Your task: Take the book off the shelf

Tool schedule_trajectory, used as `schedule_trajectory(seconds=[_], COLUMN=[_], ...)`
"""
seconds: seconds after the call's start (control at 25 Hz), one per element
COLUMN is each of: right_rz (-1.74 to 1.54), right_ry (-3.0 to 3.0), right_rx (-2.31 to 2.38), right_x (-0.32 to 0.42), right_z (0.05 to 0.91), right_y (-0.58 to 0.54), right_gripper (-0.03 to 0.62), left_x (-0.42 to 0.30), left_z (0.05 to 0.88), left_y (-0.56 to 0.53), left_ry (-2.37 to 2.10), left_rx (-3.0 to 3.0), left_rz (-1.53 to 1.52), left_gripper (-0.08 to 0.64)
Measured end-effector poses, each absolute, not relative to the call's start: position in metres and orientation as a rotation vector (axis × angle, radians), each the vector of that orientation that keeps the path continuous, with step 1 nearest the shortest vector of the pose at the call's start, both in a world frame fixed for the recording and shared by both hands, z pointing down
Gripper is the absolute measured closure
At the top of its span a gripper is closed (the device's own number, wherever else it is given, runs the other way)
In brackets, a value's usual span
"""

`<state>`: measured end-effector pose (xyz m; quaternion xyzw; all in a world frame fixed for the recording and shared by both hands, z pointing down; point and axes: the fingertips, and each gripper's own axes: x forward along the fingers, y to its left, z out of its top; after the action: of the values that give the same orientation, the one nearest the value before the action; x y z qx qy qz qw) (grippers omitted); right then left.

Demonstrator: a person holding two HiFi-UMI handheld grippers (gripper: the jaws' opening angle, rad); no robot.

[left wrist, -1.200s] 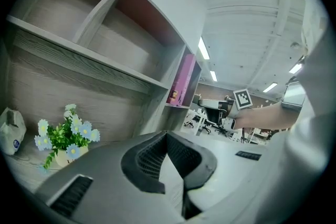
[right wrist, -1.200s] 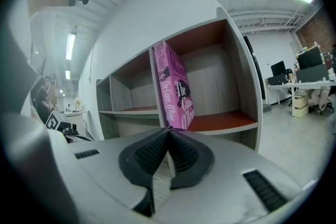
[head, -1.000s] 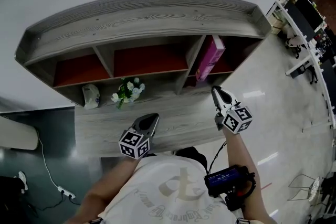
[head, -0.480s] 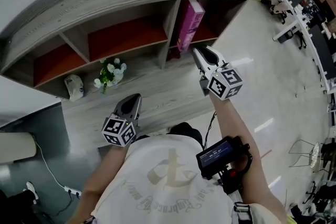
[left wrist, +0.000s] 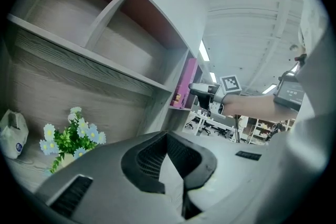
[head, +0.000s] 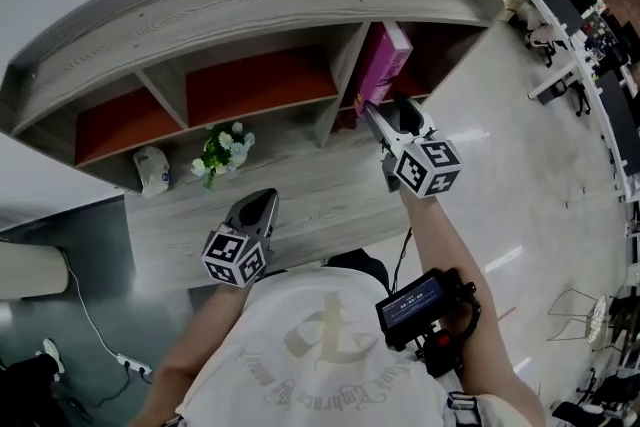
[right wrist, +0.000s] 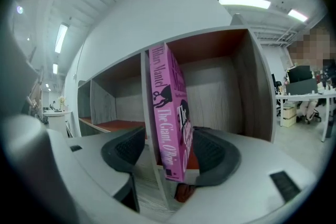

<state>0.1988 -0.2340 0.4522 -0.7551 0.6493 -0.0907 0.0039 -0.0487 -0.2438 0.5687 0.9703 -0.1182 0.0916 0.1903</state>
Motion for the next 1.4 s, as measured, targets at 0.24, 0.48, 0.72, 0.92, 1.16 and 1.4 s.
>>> schedule_trajectory(seconds=[0.24, 0.48, 0.72, 0.92, 1.16, 1.4], right_rz=[-0.265, -0.253, -0.275, -0.290, -0.315, -0.309], right_ry=[2.001, 1.997, 1.948, 1.941, 1.941, 1.953], right_rx=[-2.395, -2.458, -2.526, -2.558, -2.570, -2.595], right_x=[0.206, 0.210, 0.217, 0.222, 0.227, 0.236], right_z=[0.445, 0.438, 0.442, 0.447, 0.453, 0.460], right_y=[-0.250, -0.271, -0.281, -0.290, -0.300, -0.303], right_gripper=[0.302, 0.302, 0.339, 0.339, 0.341, 0.411], left_x=[-0.052, -0.052, -0.057, -0.057, -0.055, -0.049], left_z=[0.569, 0.564, 0.564, 0.564, 0.565, 0.568], left_y=[-0.255, -0.264, -0.271, -0.274, -0.276, -0.276], left_ry=[-0.367, -0.399, -0.439, -0.457, -0.465, -0.465], left_rx=[2.717, 2.717, 2.707, 2.701, 2.693, 2.687], left_rz=[0.251, 0.228, 0.218, 0.213, 0.219, 0.227], left_gripper=[0.558, 0.558, 0.558, 0.558, 0.558, 0.559])
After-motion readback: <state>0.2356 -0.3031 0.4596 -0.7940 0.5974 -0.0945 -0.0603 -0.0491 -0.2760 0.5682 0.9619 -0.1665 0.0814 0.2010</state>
